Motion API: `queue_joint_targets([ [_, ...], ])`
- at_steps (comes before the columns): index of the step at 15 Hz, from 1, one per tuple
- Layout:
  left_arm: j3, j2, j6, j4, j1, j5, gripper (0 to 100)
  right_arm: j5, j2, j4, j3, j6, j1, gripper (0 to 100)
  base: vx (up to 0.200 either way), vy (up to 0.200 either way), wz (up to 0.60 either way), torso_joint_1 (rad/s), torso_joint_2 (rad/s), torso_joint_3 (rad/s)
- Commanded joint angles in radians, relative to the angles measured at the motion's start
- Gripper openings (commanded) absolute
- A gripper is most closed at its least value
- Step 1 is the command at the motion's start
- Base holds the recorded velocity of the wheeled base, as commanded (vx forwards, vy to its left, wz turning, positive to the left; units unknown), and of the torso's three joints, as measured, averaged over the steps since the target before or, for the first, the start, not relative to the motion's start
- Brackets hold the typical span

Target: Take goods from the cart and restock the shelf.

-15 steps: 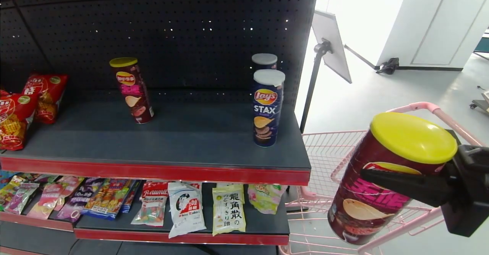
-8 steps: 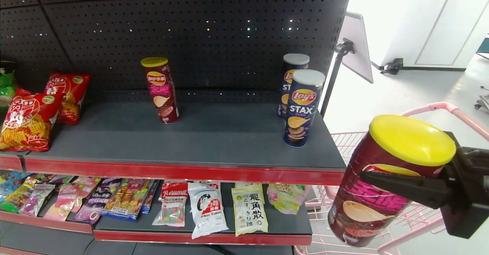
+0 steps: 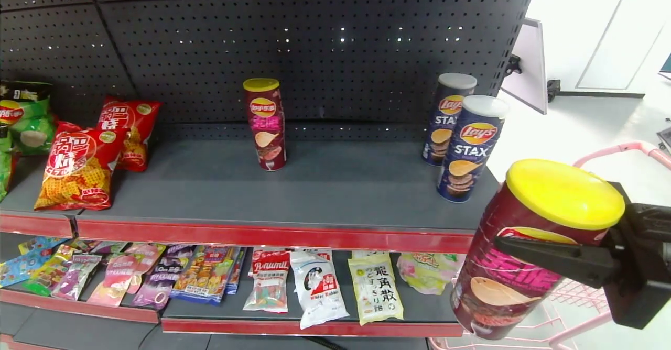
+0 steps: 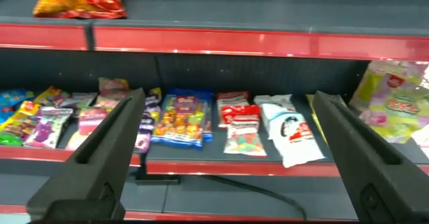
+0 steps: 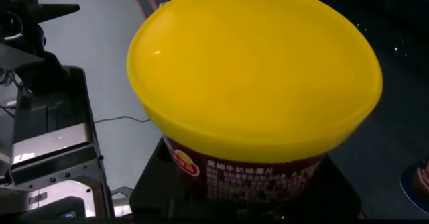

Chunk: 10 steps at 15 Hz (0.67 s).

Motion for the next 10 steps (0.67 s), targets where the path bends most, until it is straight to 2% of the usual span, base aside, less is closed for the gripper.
queue_joint_targets([
  [1,0.0,0.001,0.0,0.0,0.0,0.001,100,0.001,0.0,-0.001,0.003,0.0,0.001,0,0.0,0.2,0.0,-0.002,0.01,0.002],
  [5,0.0,0.001,0.0,0.0,0.0,0.001,100,0.001,0.0,-0.022,0.031,0.001,-0.006,0,0.0,0.2,0.0,0.001,0.0,0.004],
  [10,0.0,0.001,0.0,-0.001,0.0,0.001,100,0.001,0.001,-0.022,0.031,0.001,-0.012,0,0.0,0.0,0.0,0.0,0.0,0.0],
])
